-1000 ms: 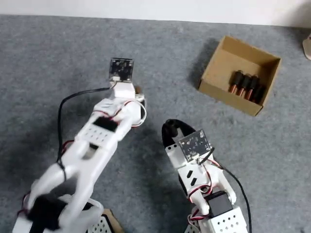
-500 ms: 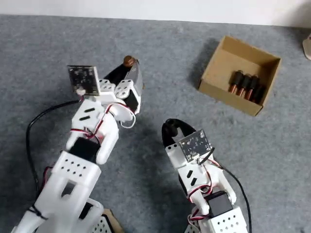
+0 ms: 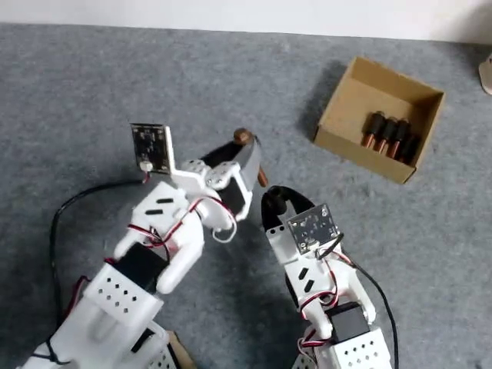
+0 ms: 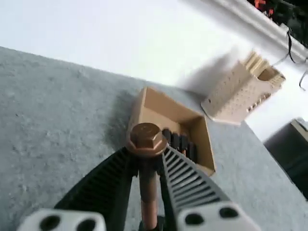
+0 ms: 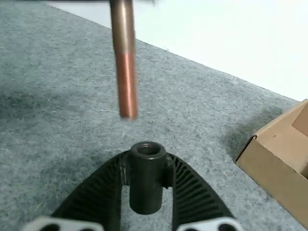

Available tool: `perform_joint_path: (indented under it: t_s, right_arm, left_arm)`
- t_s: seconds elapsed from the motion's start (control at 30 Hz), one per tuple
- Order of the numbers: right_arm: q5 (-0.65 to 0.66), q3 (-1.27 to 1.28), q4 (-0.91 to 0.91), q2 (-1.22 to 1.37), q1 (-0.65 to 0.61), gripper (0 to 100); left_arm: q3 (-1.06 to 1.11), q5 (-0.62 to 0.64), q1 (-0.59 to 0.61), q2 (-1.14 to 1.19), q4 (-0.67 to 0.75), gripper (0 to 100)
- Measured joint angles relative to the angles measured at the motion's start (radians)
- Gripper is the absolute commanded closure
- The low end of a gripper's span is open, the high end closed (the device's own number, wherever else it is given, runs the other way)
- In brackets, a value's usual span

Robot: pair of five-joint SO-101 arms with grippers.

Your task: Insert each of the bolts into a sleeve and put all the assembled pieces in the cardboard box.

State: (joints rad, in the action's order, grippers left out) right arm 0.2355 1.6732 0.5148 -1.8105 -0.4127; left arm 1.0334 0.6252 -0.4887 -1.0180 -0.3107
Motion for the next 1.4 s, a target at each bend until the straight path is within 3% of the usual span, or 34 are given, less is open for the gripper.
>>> perform_joint_path:
  t_s: [0.43, 0.73, 1.4]
  right_arm:
    - [0.0, 0.0, -0.032, 0.0, 0.0, 99.4]
    - [-0.035, 0.0, -0.035, 0.0, 0.005, 99.4]
    - [-0.041, 0.0, -0.035, 0.0, -0.025, 99.4]
  left_arm:
    - [0.018, 0.0, -0.035, 0.0, 0.0, 99]
    - [0.127, -0.066, -0.044, -0.002, 0.163, 99]
    - [0.104, -0.08, -0.046, -0.002, 0.18, 99]
